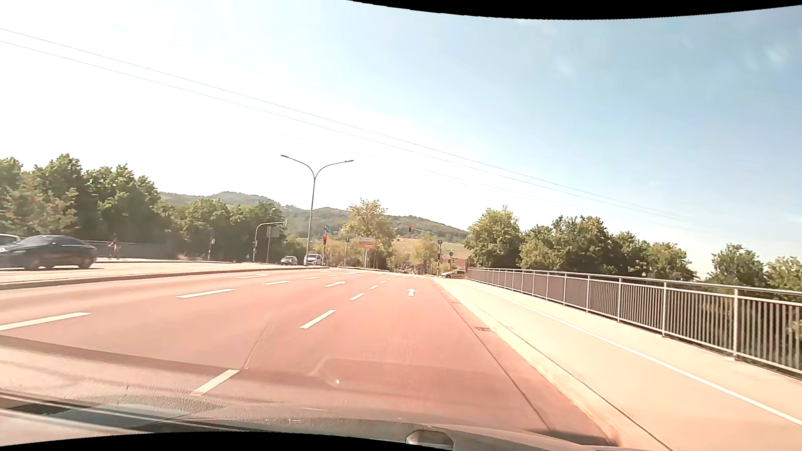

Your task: Follow the waypoints while adhering to traffic rules and regulations

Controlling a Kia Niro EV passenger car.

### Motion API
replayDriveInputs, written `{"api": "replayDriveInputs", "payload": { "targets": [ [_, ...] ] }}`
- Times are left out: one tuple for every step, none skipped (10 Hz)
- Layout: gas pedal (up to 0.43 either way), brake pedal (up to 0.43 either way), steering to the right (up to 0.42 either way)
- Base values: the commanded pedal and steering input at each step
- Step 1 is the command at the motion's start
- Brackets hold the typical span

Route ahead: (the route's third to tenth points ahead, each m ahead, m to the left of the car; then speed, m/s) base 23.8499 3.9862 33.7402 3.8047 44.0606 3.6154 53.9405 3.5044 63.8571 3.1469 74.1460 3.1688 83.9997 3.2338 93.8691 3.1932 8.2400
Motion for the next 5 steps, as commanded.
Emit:
{"api": "replayDriveInputs", "payload": {
  "targets": [
    [0.240, 0.000, -0.002],
    [0.228, 0.000, -0.002],
    [0.228, 0.000, -0.001],
    [0.228, 0.000, -0.001],
    [0.228, 0.000, -0.001]
  ]
}}
